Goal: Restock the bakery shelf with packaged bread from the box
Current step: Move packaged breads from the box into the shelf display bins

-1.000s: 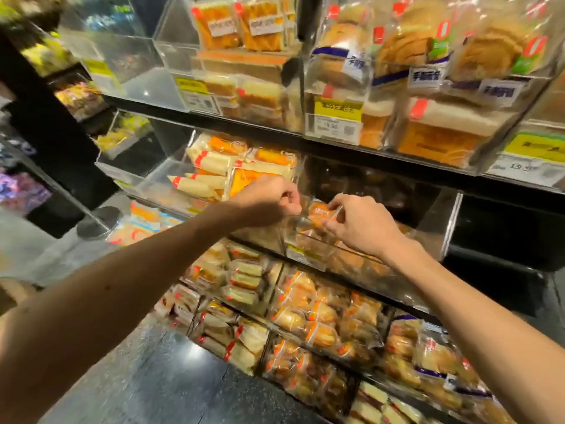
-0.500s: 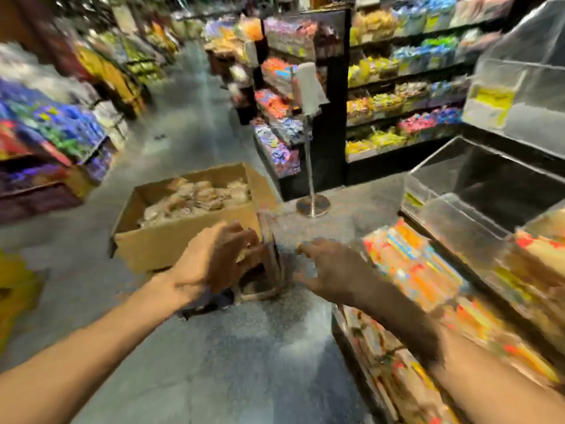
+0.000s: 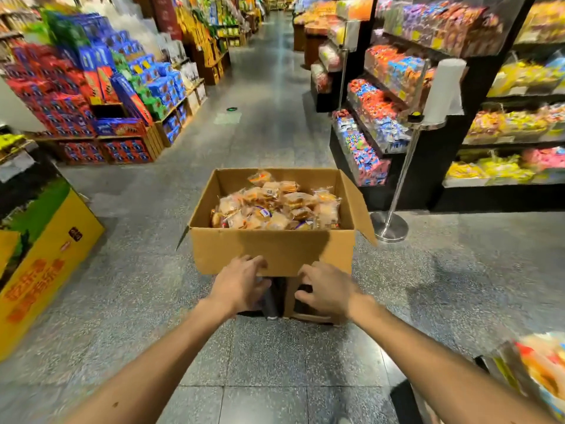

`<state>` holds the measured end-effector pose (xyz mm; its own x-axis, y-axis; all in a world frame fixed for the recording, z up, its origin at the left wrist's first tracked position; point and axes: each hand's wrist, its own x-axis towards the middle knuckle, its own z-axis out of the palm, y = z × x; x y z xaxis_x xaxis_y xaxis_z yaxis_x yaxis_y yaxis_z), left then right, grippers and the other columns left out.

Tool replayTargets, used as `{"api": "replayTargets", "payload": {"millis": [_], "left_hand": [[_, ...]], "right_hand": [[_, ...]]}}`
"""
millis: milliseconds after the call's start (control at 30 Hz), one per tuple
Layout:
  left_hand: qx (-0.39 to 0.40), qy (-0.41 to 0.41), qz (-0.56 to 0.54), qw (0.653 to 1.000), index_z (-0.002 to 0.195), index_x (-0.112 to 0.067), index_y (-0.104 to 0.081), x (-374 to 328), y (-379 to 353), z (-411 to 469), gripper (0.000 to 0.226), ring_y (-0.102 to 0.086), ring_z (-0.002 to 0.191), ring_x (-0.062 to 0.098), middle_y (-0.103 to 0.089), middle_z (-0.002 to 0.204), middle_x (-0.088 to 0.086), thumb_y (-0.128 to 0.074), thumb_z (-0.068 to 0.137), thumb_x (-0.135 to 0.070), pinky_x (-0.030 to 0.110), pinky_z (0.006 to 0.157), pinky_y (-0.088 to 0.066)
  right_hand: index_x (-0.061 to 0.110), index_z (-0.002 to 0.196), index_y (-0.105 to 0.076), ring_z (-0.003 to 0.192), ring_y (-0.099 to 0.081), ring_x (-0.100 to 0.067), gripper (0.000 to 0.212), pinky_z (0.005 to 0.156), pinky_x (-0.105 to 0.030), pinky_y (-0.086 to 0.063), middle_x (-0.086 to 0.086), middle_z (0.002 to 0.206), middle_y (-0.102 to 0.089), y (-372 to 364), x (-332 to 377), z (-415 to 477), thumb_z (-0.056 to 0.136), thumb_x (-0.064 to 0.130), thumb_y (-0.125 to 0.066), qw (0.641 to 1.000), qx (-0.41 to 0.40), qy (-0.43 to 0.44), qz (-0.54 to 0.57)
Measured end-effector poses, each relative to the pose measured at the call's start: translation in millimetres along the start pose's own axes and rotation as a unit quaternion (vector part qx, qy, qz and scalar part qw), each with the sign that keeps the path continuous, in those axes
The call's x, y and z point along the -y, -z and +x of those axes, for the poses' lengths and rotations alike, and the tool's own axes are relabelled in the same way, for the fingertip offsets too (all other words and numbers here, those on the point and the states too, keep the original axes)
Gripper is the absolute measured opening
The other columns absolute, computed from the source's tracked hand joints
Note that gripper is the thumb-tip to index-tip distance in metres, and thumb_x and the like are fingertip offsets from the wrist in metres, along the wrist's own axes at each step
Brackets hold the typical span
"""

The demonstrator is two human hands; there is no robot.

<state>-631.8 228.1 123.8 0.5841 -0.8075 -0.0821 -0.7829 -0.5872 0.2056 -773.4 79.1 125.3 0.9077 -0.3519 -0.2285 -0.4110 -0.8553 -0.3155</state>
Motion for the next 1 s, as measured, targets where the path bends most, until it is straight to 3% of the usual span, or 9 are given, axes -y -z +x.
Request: {"api": "replayTargets", "payload": {"millis": [200,300,400,633,700,800,933,1000], "left_hand": [[0.012,0.056,-0.071,0.996,0.128,-0.024,-0.056,34,-41,125,0.038,-0.061,0.110,0.022,-0.065,0.122,0.001,-0.065,0.092,-0.034,0.036,0.088,-0.052],[0.030,0.088,-0.100,0.991,0.137,-0.023,-0.051,41,-62,202,0.047,-0.064,0.110,0.023,-0.067,0.121,0.004,-0.065,0.093,-0.033,0.038,0.093,-0.053],[0.057,0.133,-0.130,0.981,0.130,-0.024,-0.055,48,-78,271,0.038,-0.065,0.107,0.024,-0.069,0.114,0.005,-0.062,0.094,-0.034,0.040,0.090,-0.054],[0.118,0.253,-0.118,0.953,0.128,-0.022,-0.056,78,-109,381,0.036,-0.055,0.116,0.027,-0.062,0.124,0.008,-0.059,0.094,-0.035,0.041,0.094,-0.051],[0.134,0.251,-0.103,0.953,0.135,-0.024,-0.050,83,-119,399,0.043,-0.051,0.121,0.028,-0.057,0.130,0.008,-0.059,0.095,-0.035,0.041,0.097,-0.048],[0.153,0.225,-0.101,0.957,0.141,-0.026,-0.043,86,-133,426,0.049,-0.043,0.129,0.028,-0.047,0.141,0.007,-0.058,0.096,-0.040,0.041,0.103,-0.041],[0.222,0.202,-0.092,0.950,0.145,-0.033,-0.032,88,-157,444,0.065,-0.035,0.135,0.032,-0.031,0.150,0.013,-0.061,0.090,-0.051,0.045,0.111,-0.036],[0.245,0.204,-0.063,0.946,0.145,-0.036,-0.029,89,-169,450,0.069,-0.032,0.138,0.034,-0.024,0.154,0.014,-0.060,0.088,-0.058,0.050,0.111,-0.033]], "right_hand": [[0.021,0.137,-0.050,0.124,-0.053,-0.023,0.054,0.102,-0.039,-0.044,-0.004,0.138,-0.055,9,-51,140,0.091,0.046,-0.063,0.997,0.037,-0.043,0.045],[0.020,0.139,-0.046,0.133,-0.046,-0.028,0.057,0.108,-0.047,-0.041,-0.008,0.144,-0.049,9,-93,221,0.091,0.045,-0.063,0.996,0.040,-0.061,0.056],[0.023,0.141,-0.040,0.134,-0.042,-0.032,0.055,0.107,-0.049,-0.041,-0.009,0.148,-0.042,8,-135,296,0.093,0.043,-0.059,0.996,0.042,-0.072,0.042],[0.019,0.156,-0.006,0.150,-0.007,-0.037,0.101,0.121,-0.051,-0.019,-0.014,0.164,-0.003,-3,-186,419,0.085,0.041,-0.074,0.996,0.056,-0.014,-0.072],[0.019,0.157,0.007,0.150,0.007,-0.040,0.112,0.122,-0.056,-0.010,-0.018,0.163,0.012,-9,-193,442,0.083,0.040,-0.075,0.990,0.052,0.024,-0.130],[0.020,0.148,0.027,0.146,0.021,-0.044,0.112,0.120,-0.058,0.002,-0.022,0.153,0.033,-17,-198,470,0.089,0.023,-0.068,0.978,0.085,0.077,-0.176],[0.022,0.148,0.030,0.140,0.030,-0.047,0.110,0.115,-0.070,0.000,-0.020,0.148,0.040,-31,-201,495,0.088,0.002,-0.060,0.968,0.154,0.090,-0.178],[0.023,0.146,0.032,0.139,0.033,-0.047,0.115,0.112,-0.072,0.000,-0.019,0.145,0.044,-42,-207,507,0.086,0.000,-0.063,0.968,0.169,0.079,-0.171]]}}
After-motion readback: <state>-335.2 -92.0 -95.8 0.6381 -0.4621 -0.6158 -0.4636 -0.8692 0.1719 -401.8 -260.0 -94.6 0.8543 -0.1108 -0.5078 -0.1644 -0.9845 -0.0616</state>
